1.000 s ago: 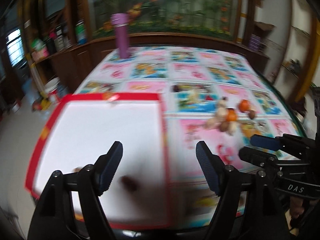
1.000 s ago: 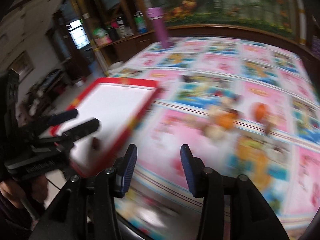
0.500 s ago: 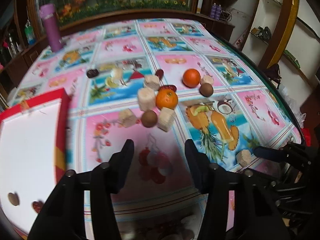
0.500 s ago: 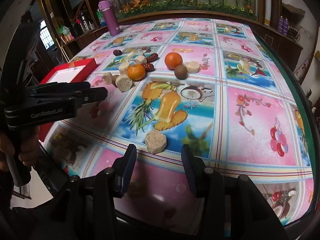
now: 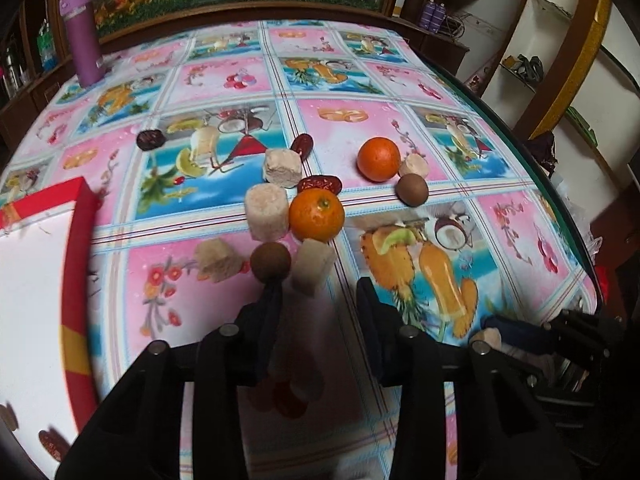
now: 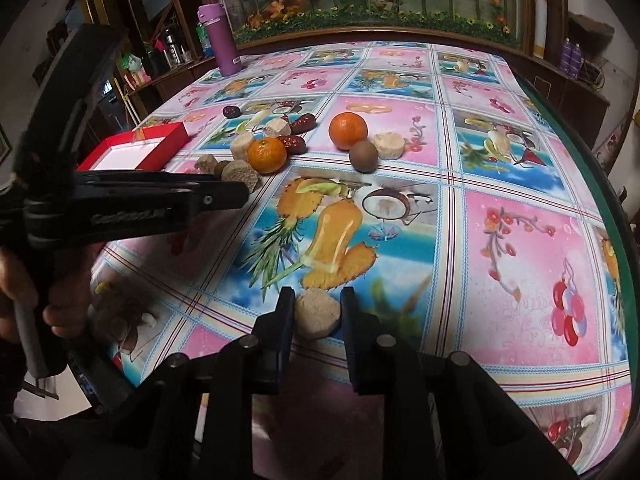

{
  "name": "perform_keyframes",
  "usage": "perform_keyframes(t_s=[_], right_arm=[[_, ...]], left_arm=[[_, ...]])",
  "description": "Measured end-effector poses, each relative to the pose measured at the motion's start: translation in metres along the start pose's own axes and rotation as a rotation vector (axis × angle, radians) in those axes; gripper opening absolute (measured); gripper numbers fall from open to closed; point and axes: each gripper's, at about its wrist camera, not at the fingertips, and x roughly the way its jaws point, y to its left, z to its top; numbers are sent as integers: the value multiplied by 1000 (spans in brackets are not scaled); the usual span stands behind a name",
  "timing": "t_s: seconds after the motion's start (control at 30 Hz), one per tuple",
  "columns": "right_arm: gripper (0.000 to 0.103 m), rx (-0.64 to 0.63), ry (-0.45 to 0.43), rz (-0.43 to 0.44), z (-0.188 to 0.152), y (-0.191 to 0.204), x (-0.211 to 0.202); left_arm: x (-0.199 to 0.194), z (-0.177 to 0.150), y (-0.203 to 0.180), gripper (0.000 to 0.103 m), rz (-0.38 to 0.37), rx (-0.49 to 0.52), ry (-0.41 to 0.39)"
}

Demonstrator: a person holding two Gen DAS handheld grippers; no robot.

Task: Organize fruits
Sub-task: 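Return both tools to the pile, toward a beige cube and round cake, then grasp the beige cake cube with the left tool while the right grasps a round cake, then carry both cakes into the tray and open both tools to release them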

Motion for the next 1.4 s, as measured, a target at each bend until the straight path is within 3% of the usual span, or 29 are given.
perform_keyframes(t_s=[0.33,0.53,0.67,0.9,1.1,1.4], right_arm=[[21,3,1,7,1,-1,0],[21,-16,4,-6,3,5,0],[21,-15,14,16,8,11,2],[21,-61,-7,67,31,43,5],[21,-134,-32,133,57,92,12],[21,-253,-42,227,80,176,28]], left_arm=[[9,10,0,19,-2,0,-22],[4,5,1,19,2,-6,-32],[-17,-1,5,19,51,-15,-81],[-73,-16,30,19,216,-67,-212],[-109,-35,68,19,334,-130,-271],[-139,-62,120,19,435,-225,-310]])
